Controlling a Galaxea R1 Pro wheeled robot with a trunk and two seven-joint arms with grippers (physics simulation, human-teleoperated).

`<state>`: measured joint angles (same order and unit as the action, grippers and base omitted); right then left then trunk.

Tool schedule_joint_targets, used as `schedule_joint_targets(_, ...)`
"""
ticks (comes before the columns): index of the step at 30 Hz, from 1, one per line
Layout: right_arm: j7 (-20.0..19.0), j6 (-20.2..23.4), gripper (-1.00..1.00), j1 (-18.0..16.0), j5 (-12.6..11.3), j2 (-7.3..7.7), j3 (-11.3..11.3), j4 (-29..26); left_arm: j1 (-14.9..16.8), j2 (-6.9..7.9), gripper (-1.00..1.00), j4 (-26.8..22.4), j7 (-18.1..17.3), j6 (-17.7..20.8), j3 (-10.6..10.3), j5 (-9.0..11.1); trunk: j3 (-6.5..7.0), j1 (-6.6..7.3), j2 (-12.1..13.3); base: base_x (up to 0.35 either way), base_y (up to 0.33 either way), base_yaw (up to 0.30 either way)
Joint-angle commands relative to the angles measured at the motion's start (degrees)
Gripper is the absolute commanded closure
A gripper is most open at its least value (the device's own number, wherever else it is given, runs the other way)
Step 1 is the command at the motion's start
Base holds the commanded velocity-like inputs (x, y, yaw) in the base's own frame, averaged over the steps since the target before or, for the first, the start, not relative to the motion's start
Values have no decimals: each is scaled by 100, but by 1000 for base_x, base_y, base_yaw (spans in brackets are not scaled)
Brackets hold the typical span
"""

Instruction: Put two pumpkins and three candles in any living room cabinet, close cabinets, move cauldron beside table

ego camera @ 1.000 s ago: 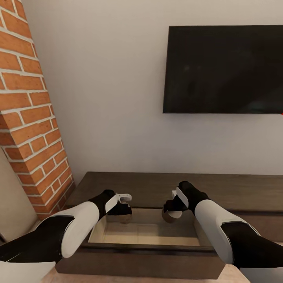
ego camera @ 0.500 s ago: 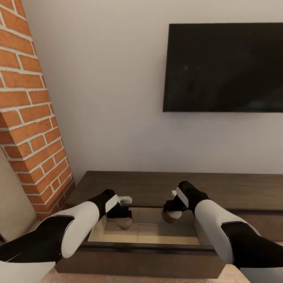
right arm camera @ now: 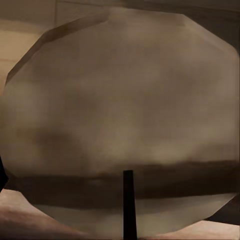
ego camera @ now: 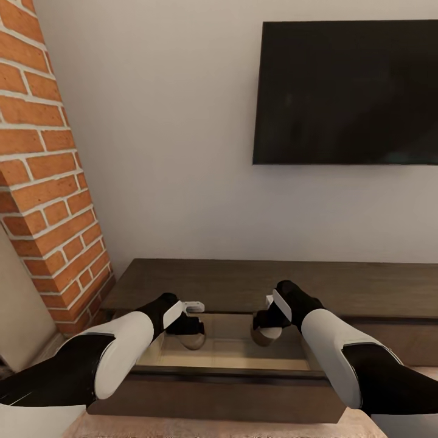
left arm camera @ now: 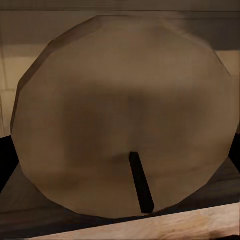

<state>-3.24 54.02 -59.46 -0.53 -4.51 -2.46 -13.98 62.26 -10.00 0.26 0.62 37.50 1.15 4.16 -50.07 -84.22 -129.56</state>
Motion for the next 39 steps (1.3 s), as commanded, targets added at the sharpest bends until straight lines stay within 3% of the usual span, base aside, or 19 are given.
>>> schedule_joint_targets(1, -16, 35, 100, -4, -9, 2, -26, -8, 6, 0, 100, 1, 9, -23, 8, 33, -33, -21, -45, 0, 0, 0)
schedule_joint_targets(4, -18, 45, 100, -4, -9, 2, -26, -8, 6, 0, 100, 1, 18, -98, 8, 33, -112, -87, -165, 0, 0, 0)
schedule_joint_targets(10, -19, 47, 100, -4, -9, 2, -26, -8, 6, 0, 100, 0, 56, -136, 8, 33, -127, -87, -165, 0, 0, 0)
schedule_joint_targets(24, -10, 42, 100, -4, -17, 2, -26, 174, 6, 0, 100, 0, 68, -111, 8, 33, -485, -394, -727, 0, 0, 0)
schedule_joint_targets(35, -10, 20, 100, -4, -19, 2, -22, 176, 6, 0, 100, -34, 54, -57, 3, 41, -507, -394, -727, 0, 0, 0)
schedule_joint_targets(39, -10, -1, 100, -4, -19, 2, -18, 176, 6, 0, 100, -360, 60, 354, 7, 41, -508, -394, -727, 0, 0, 0)
